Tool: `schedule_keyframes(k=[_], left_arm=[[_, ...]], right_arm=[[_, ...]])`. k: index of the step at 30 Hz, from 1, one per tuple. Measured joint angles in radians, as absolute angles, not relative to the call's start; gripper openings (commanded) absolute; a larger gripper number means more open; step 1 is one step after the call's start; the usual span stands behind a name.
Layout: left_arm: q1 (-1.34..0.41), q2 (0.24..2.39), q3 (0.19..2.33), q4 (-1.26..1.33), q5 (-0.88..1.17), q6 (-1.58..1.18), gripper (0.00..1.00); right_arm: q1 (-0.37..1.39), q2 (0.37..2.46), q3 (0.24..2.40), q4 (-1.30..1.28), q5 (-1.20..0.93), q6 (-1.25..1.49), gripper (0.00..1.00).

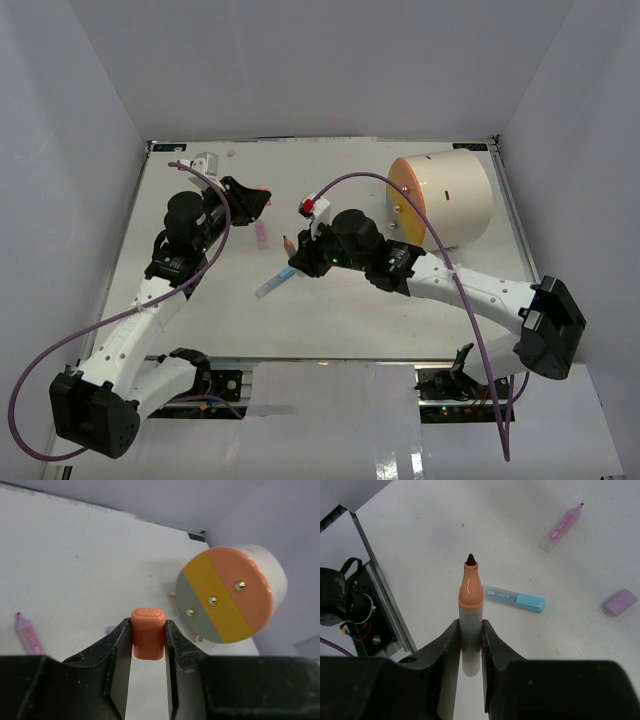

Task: Sort the stationery into containers
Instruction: Close the pen cap on the pen.

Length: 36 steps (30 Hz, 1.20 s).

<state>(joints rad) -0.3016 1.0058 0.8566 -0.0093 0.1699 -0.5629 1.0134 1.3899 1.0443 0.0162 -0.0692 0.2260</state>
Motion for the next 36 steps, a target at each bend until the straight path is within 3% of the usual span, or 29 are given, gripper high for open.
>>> schedule_keyframes(k=[13, 36], left_arm=[[-0.411, 0.931, 0.763, 0.205, 0.191, -0.593, 0.15], [-0.446, 0.912, 0.707, 0.27, 0.205, -0.591, 0.14]], right_arm=[[1.023, 1.449, 1.116, 0.017, -0.066, 0.323, 0.08], [1.023, 1.46, 1.176, 0.025, 0.053, 0.331, 0.08]])
